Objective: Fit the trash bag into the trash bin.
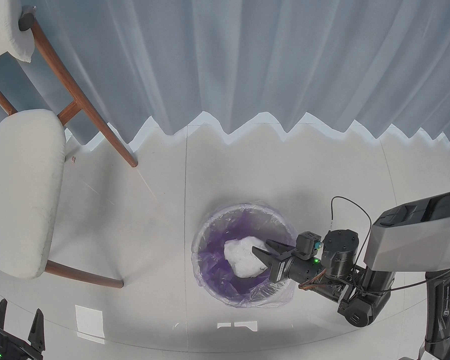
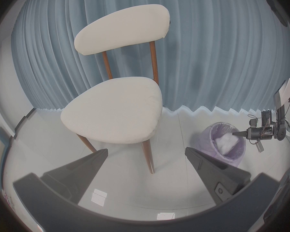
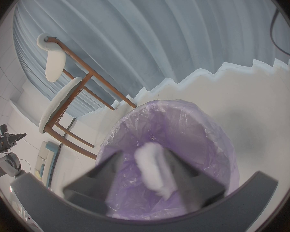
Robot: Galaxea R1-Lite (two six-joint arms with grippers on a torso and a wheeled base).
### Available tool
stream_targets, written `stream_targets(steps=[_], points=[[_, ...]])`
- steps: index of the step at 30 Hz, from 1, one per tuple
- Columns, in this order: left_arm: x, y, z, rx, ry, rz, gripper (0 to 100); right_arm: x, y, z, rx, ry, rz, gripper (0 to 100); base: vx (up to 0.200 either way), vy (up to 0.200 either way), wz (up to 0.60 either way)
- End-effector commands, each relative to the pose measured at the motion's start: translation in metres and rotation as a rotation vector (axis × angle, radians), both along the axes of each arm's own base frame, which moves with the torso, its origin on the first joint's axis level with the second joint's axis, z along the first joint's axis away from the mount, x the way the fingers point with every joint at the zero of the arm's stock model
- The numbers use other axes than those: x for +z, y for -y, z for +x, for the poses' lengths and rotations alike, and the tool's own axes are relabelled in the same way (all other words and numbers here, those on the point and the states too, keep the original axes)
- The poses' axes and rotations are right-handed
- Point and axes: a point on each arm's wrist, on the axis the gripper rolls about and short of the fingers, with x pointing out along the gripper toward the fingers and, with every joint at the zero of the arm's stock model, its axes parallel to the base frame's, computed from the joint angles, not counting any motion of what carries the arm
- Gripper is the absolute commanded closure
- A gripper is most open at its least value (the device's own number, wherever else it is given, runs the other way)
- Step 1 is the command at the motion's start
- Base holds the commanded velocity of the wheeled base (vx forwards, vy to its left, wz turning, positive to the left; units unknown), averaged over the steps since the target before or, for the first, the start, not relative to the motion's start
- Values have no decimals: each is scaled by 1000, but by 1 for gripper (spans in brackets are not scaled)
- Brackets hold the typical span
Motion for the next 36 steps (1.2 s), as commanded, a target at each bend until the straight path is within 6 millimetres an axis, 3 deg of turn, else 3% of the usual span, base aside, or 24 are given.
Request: stream_targets(steps=[1,6,7,8,9,10,12,16,17,18,19,21,22,23,24,26,27,28,29,34,36], points=[[-4,0,1,1,-16,-3,0,16,1,-1,-2,40,28,0,0,0,0],[-4,0,1,1,-16,-5,0,39,13,2,-36,87,60,0,0,0,0],[-4,0,1,1,-16,-5,0,58,24,5,-66,123,81,0,0,0,0],[-4,0,1,1,-16,-5,0,63,27,5,-75,131,86,0,0,0,0],[-4,0,1,2,-16,-5,0,86,43,5,-115,155,97,0,0,0,0],[-4,0,1,1,-16,-5,0,91,47,4,-126,159,99,0,0,0,0],[-4,0,1,2,-14,-6,0,121,74,-3,-193,184,106,0,0,0,0],[-4,0,1,2,-14,-6,0,158,134,-39,-352,201,95,0,0,0,0],[-4,0,1,2,-14,-6,0,158,136,-41,-358,200,94,0,0,0,0],[-4,0,1,2,-14,-6,0,167,162,-73,-442,208,86,0,0,0,0],[-4,0,1,2,-14,-6,0,167,163,-75,-446,208,85,0,0,0,0],[-4,0,1,3,-15,-8,0,167,183,-123,-561,222,63,0,0,0,0],[-4,0,1,3,-15,-8,0,167,183,-123,-561,222,63,0,0,0,0],[-4,0,1,3,-15,-8,0,162,193,-158,-643,233,43,0,0,0,0],[-4,0,1,3,-15,-8,0,159,197,-175,-676,242,36,0,0,0,0],[-4,0,1,3,-15,-8,0,153,201,-200,-719,258,20,0,0,0,0],[-4,0,1,3,-15,-8,0,153,201,-200,-719,258,20,0,0,0,0],[-4,0,1,3,-15,-8,0,141,203,-229,-740,279,-22,0,0,0,0],[-4,0,1,3,-15,-8,0,133,204,-243,-739,288,-52,0,0,0,0],[-4,0,1,2,-13,-6,0,91,205,-294,-667,345,-155,0,0,0,0],[-4,0,1,1,-13,-6,0,75,205,-294,-630,321,-201,0,0,0,0]])
